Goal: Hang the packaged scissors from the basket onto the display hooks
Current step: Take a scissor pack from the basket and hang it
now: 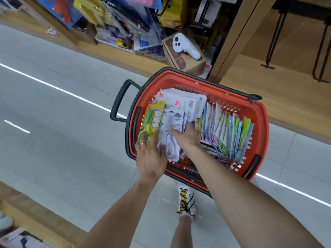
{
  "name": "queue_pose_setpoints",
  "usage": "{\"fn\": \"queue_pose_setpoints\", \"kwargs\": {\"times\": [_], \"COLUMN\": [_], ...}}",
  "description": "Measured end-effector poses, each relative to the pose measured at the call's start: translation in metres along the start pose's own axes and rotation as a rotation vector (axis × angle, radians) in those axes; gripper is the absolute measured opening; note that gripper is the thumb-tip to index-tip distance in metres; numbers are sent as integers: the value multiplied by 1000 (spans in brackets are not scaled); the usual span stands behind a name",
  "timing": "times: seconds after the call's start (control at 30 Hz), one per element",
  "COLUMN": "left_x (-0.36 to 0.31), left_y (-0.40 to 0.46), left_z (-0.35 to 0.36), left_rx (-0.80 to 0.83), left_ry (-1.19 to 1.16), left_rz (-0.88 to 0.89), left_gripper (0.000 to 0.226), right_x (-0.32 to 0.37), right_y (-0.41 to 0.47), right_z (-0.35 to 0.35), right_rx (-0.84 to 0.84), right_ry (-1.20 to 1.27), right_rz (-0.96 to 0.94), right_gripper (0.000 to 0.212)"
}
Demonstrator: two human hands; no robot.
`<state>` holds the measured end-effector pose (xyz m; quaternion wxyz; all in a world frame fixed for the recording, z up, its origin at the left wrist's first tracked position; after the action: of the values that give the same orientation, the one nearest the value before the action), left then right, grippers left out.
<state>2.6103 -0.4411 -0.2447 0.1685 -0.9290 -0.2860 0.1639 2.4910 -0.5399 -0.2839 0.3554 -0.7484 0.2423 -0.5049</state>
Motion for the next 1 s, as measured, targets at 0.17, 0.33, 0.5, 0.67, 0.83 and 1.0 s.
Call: {"fn": "queue_pose_setpoints", "kwargs": {"times": [0.17,0.33,0.5,0.67,0.83,1.0], "left_x": [7,10,7,2,-32,-112], "left_y": [14,20,22,18,-14,-76], "left_z": [3,4,-1,-5,-33,-101], "left_rx": [11,14,56,24,-17,512], "left_ry": [36,45,63,73,-289,-918], "left_rz": [-15,0,-23,-52,-14,-76], "left_gripper": [53,50,48,48,58,48], "right_x": [0,-3,-11,-35,-25,37], "right_y": [-5,-3,-7,-15,-58,-145], "right_z": [20,20,-11,-49,-89,-141], "right_rx": [47,54,-20,32,151,224], "right_ry": [111,89,167,353,559,719], "right_rz": [48,75,53,67,68,81], "right_gripper": [80,78,97,62,37,39]}}
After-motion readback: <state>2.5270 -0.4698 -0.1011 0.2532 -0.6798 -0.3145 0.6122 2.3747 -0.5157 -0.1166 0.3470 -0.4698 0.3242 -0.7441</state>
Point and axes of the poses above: each hand's wrist, its own y-axis towards the middle knuckle, its own z-axis out of the palm, x = y × z, the point moved 4 cm from there along y, towards the middle knuckle, and after that the axes turned 13 degrees about y, right-handed, at the moved point
